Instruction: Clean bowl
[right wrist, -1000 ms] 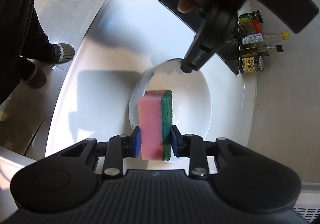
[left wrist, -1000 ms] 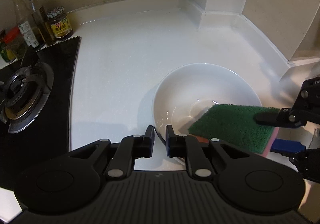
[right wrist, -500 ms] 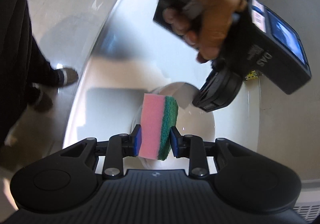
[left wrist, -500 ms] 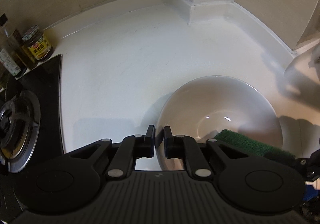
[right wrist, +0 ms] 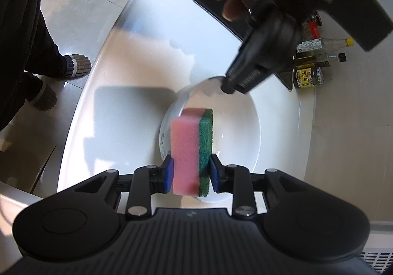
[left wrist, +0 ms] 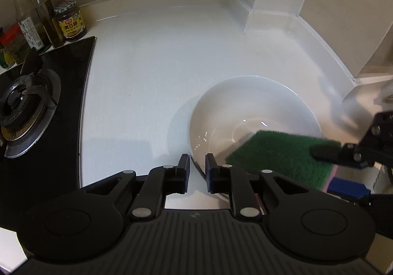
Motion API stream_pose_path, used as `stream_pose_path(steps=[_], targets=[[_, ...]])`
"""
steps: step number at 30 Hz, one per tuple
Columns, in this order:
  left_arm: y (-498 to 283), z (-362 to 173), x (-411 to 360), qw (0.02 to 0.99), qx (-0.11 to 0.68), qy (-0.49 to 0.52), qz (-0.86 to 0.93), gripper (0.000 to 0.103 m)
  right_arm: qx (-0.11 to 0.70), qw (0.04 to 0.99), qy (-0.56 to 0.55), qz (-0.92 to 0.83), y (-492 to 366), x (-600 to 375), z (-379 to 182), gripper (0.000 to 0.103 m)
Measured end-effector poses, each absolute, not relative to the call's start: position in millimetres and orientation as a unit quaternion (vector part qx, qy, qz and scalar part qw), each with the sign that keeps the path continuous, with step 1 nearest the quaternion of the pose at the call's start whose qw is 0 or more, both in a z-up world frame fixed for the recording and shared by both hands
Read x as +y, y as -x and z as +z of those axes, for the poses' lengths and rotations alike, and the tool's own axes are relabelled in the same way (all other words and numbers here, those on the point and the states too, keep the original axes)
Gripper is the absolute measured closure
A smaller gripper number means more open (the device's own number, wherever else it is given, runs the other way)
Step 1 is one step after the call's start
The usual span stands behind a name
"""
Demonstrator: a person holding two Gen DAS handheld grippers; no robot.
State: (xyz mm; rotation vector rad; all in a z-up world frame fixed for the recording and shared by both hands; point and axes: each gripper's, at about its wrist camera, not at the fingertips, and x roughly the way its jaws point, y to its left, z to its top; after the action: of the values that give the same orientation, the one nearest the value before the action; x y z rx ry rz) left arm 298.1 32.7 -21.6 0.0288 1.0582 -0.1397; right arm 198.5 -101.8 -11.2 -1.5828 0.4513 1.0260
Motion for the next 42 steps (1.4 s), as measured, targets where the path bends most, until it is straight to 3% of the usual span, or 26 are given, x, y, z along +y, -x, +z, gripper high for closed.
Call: stream_pose_path(steps=[9,14,21,24,30,34,42], targets=[[-331,-30,17,0.850,0.511,-0.084,-0.100,0.095,0.202,0.592,0.625,0.467,-194,-91,1,0.077],[-347,-30,10,0.843,0.509,-0.113,-0.134,0.094,0.202,0.557,0.665,0.455,-197,-97,-4,0.077],[-337,-26,14,0.846,0.514,-0.079,-0.117,0.093,0.209,0.556,0.671,0.445,-202,-102,-7,0.077],[-315,-20,21,0.853,0.510,-0.049,-0.105,0.087,0.209,0.562,0.664,0.446,-203,-103,-8,0.077],[-297,-22,22,0.863,0.497,-0.033,-0.081,0.087,0.214,0.575,0.653,0.444,-204,-101,-6,0.077],[-310,-25,19,0.860,0.501,-0.052,-0.080,0.096,0.219,0.587,0.626,0.464,-200,-95,2,0.077],[-337,-27,16,0.846,0.507,-0.098,-0.133,0.092,0.209,0.561,0.660,0.453,-201,-96,-6,0.077]])
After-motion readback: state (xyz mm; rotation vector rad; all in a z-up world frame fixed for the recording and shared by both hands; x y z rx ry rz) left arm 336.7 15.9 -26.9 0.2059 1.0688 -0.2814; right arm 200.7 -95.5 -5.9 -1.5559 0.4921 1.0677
